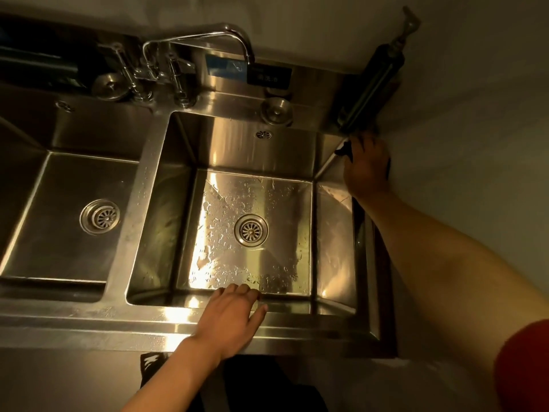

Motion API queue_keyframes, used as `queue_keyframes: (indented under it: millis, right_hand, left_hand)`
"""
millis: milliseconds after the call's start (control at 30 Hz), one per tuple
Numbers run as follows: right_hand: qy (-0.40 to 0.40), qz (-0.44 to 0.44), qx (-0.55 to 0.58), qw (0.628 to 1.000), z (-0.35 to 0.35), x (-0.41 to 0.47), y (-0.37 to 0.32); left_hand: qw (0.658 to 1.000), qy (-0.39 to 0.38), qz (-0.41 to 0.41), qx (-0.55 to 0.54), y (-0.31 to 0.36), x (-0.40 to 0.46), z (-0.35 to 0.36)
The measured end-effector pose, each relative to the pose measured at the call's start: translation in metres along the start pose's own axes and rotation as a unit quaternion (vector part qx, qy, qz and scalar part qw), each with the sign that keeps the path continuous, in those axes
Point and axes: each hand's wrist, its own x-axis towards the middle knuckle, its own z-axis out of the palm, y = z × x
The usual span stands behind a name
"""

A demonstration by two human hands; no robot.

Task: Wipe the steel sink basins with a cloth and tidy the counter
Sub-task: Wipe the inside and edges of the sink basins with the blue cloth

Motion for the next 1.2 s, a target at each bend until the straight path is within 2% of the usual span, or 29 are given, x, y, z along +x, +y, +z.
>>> queue_keyframes:
  millis: [433, 567, 667, 833, 1000, 1200]
  right_hand:
    - [-0.106, 0.006, 0.031, 0.994, -0.043, -0.215, -0.016]
    - [-0.126, 0.029, 0.094, 0.987, -0.059, -0.282, -0.023]
    - [-0.11, 0.047, 0.141, 0.983, -0.061, -0.316, -0.03]
    - [-0.136, 0.063, 0.237, 0.96, -0.053, -0.319, -0.067]
    - [-0.183, 0.062, 0.31, 0.931, -0.041, -0.303, -0.145]
    - [-0.211, 0.088, 0.458, 0.859, -0.034, -0.279, -0.246]
  left_hand:
    - [0.997, 0.046, 0.036, -0.055, 0.001, -0.018, 0.0]
    - [0.995, 0.047, 0.037, -0.079, -0.003, -0.023, -0.003]
    - [0.994, 0.056, 0.032, -0.09, -0.011, -0.03, -0.011]
    - [0.993, 0.076, 0.009, -0.094, -0.036, -0.046, -0.028]
    - [0.987, 0.135, -0.032, -0.083, -0.079, -0.059, -0.051]
    - [0.96, 0.239, -0.109, -0.097, -0.137, -0.067, -0.098]
